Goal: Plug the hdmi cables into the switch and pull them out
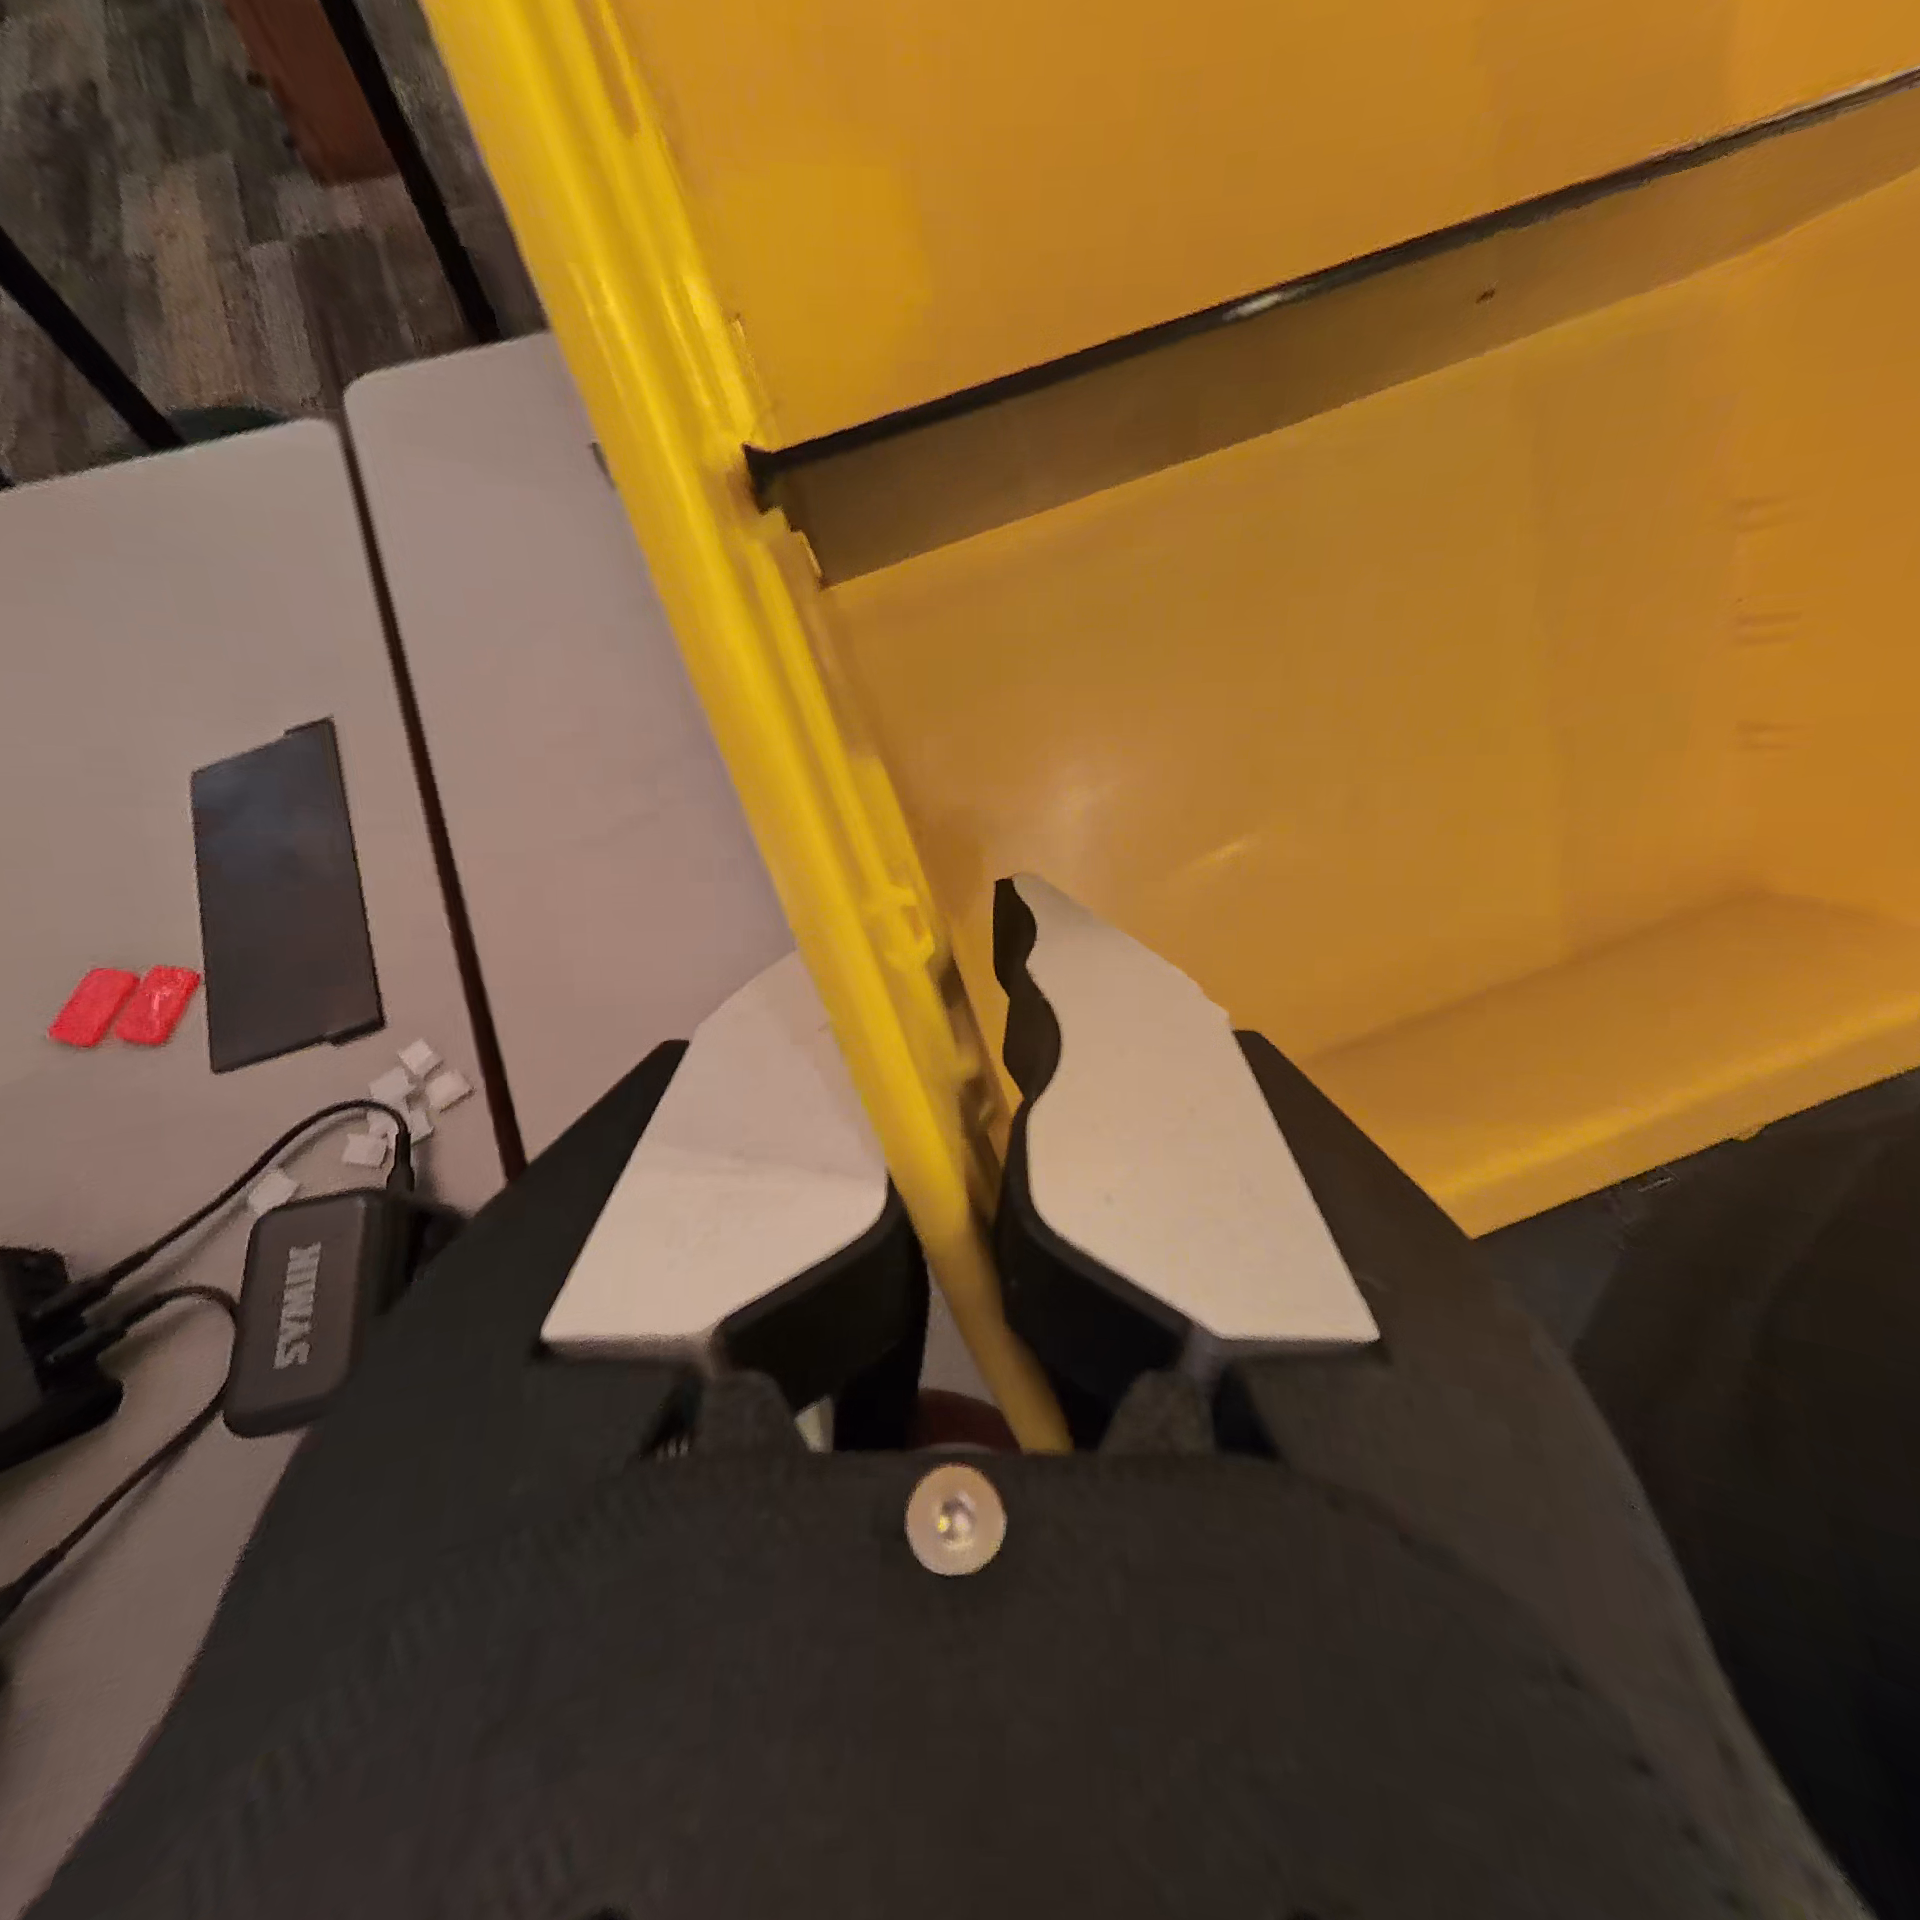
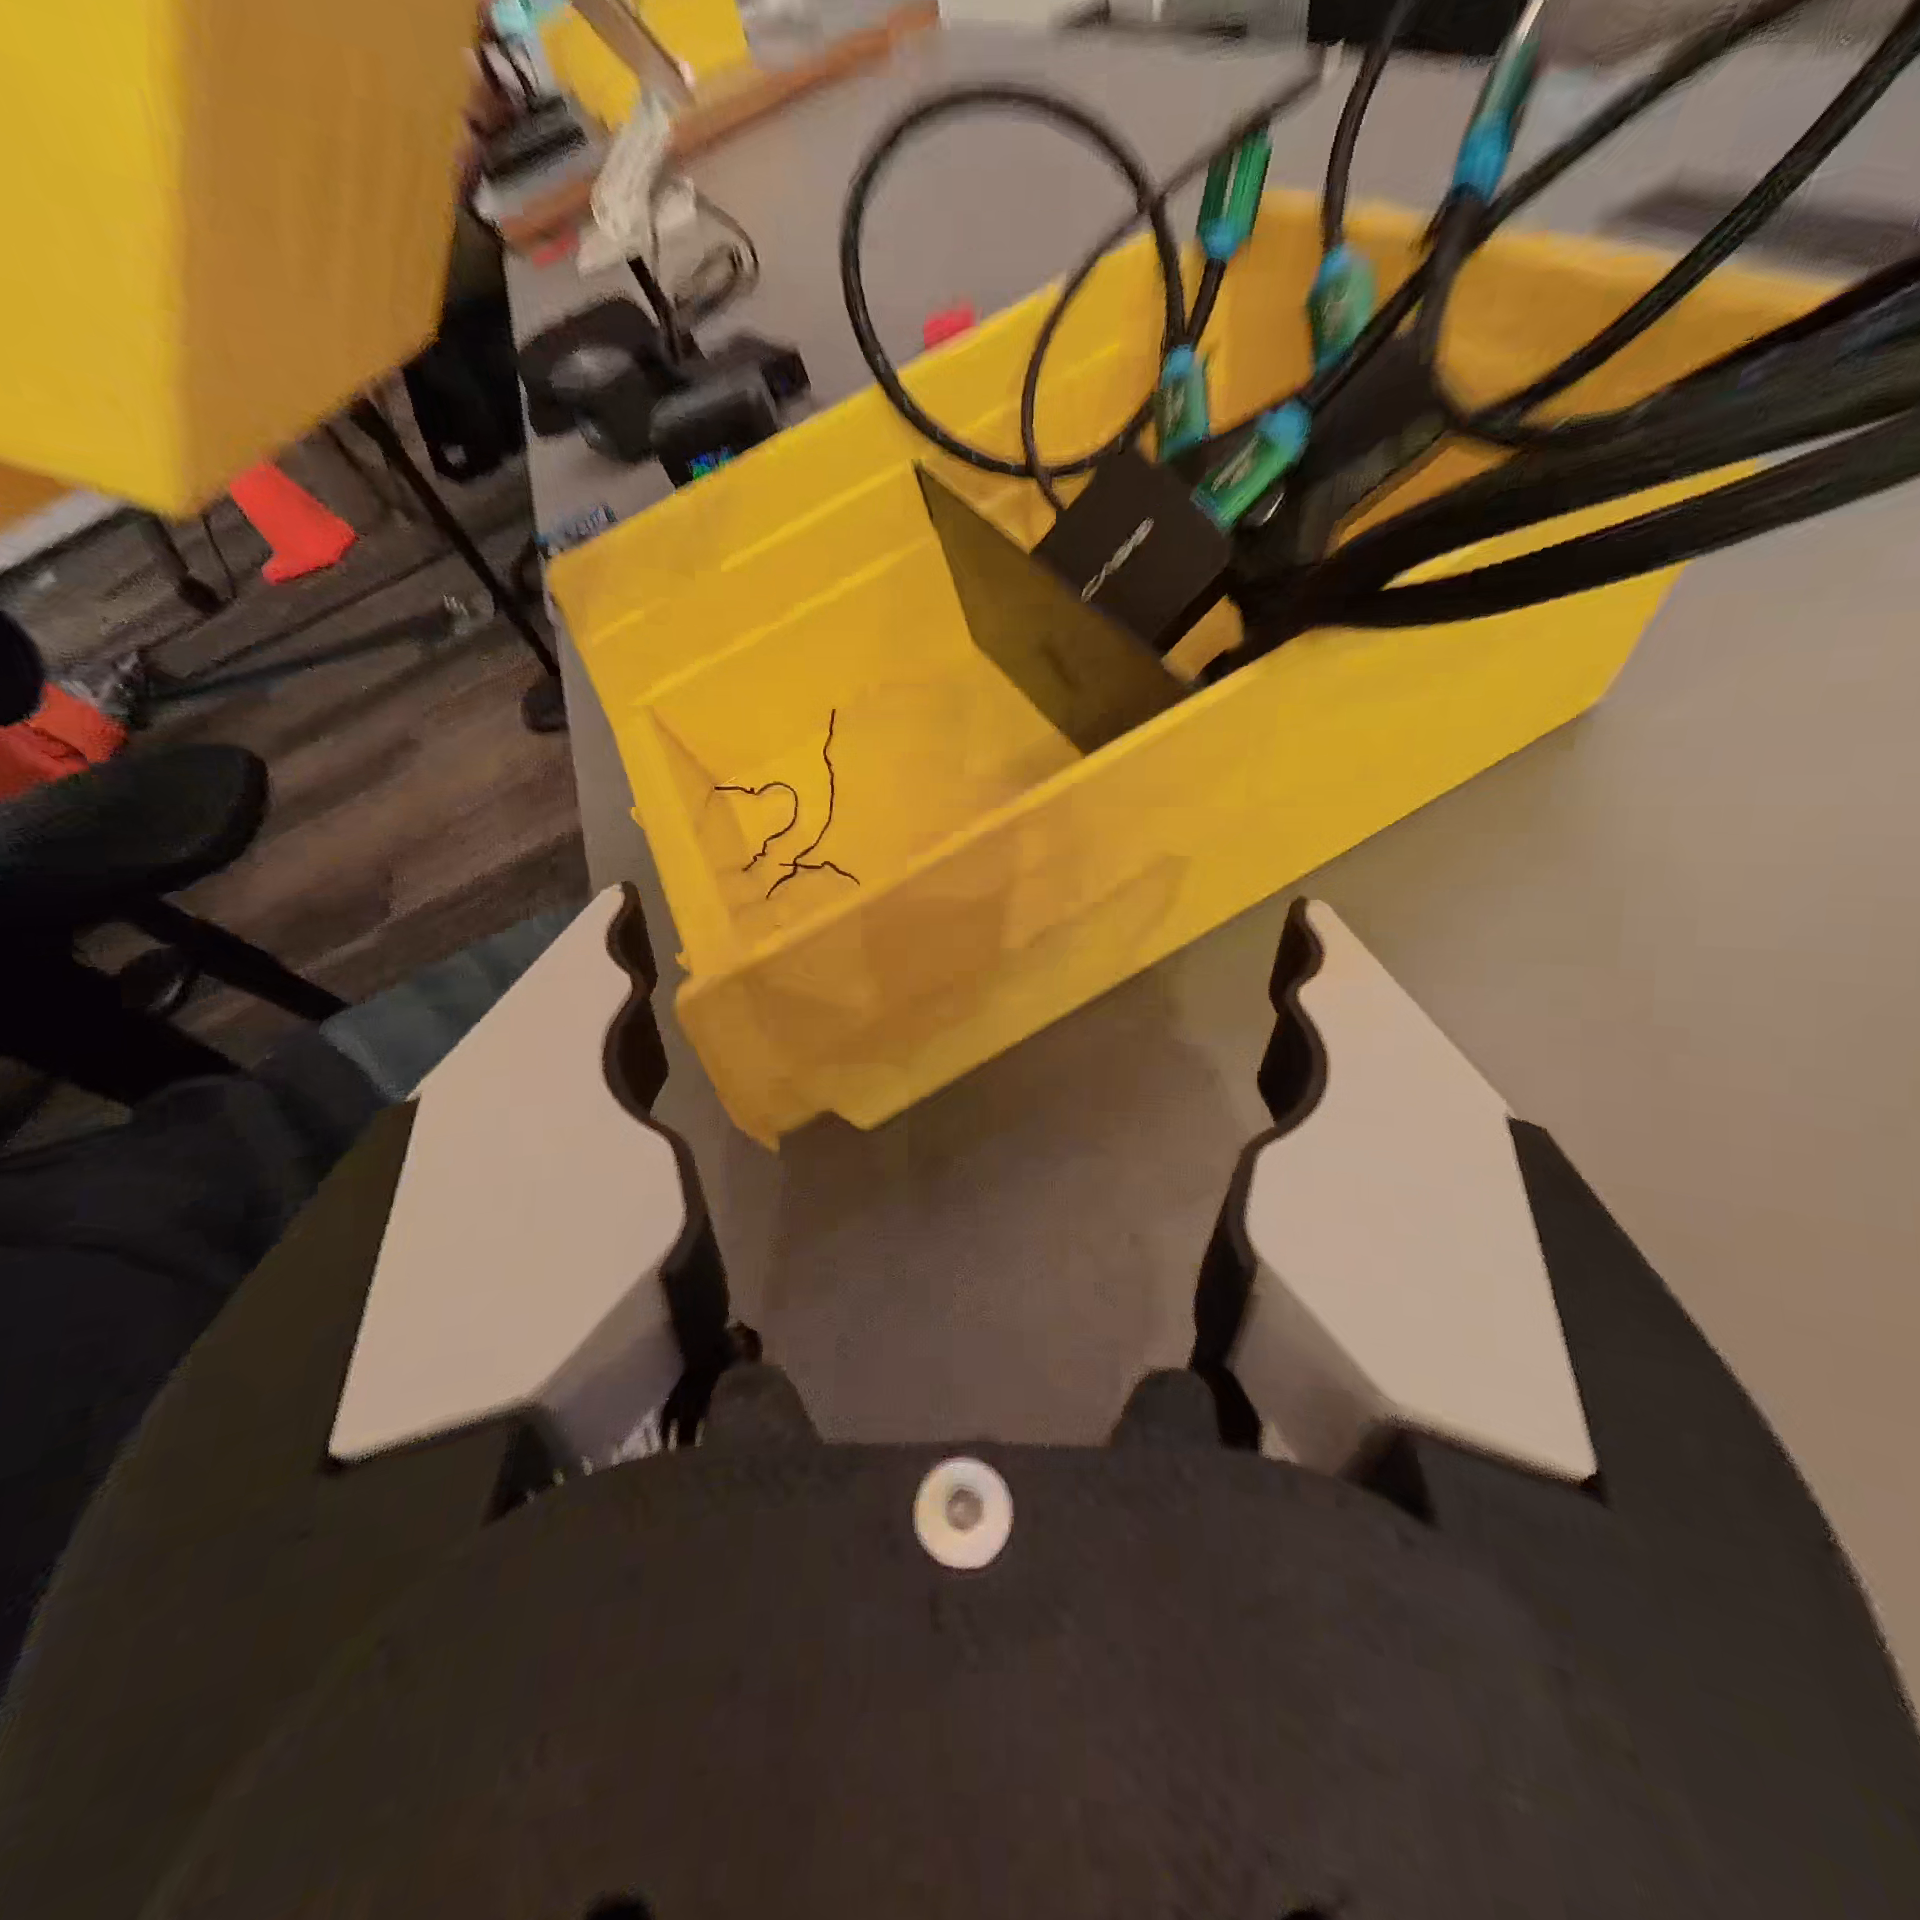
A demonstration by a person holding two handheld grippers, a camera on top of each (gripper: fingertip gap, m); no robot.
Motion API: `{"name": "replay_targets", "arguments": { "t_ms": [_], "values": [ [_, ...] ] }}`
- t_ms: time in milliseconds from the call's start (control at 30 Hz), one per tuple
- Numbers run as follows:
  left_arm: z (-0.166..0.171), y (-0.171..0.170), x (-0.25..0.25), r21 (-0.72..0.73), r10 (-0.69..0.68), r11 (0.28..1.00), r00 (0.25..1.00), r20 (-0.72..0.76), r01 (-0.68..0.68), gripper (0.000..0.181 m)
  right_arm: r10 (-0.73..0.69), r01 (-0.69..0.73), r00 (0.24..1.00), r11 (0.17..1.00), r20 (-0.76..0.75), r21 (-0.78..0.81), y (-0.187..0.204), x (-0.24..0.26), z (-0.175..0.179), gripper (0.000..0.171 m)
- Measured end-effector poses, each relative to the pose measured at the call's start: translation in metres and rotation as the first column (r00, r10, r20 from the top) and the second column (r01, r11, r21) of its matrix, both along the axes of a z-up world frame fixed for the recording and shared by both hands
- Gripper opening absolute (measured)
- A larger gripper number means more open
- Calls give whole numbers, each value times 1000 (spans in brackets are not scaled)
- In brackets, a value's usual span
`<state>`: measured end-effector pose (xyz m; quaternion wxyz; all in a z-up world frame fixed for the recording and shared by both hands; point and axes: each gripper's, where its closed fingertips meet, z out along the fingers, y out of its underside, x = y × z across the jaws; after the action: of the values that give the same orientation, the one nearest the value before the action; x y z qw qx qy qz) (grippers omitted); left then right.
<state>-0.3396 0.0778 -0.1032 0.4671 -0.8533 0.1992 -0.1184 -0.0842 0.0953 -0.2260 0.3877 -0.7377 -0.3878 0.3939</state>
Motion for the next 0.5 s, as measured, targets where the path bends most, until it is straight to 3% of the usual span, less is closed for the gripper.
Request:
{"name": "replay_targets", "arguments": {
  "t_ms": [33, 167, 267, 367, 500],
  "values": [
    [4, 0, 12, 3, -19, 1000, 1000, -10, 19, 11, -1, 2, 999, 999, -36, 32, -1, 6, 12, 114],
    [12, 12, 86, 17, -131, 991, 991, -18, 132, 11, 4, 32, 983, 979, -181, 199, -13, 58, 71, 98],
    [10, 30, 153, 58, -201, 977, 975, -95, 207, 11, 154, -94, 963, 961, -219, 260, -57, 107, 106, 105],
    [0, 39, 234, 42, -304, 949, 940, -156, 314, 11, 94, 4, 962, 934, -255, 358, -83, 165, 133, 114],
    [-30, 41, 341, -22, -460, 887, 879, -122, 461, 11, -71, 190, 945, 914, -320, 358, -103, 223, 145, 123]
  ]
}}
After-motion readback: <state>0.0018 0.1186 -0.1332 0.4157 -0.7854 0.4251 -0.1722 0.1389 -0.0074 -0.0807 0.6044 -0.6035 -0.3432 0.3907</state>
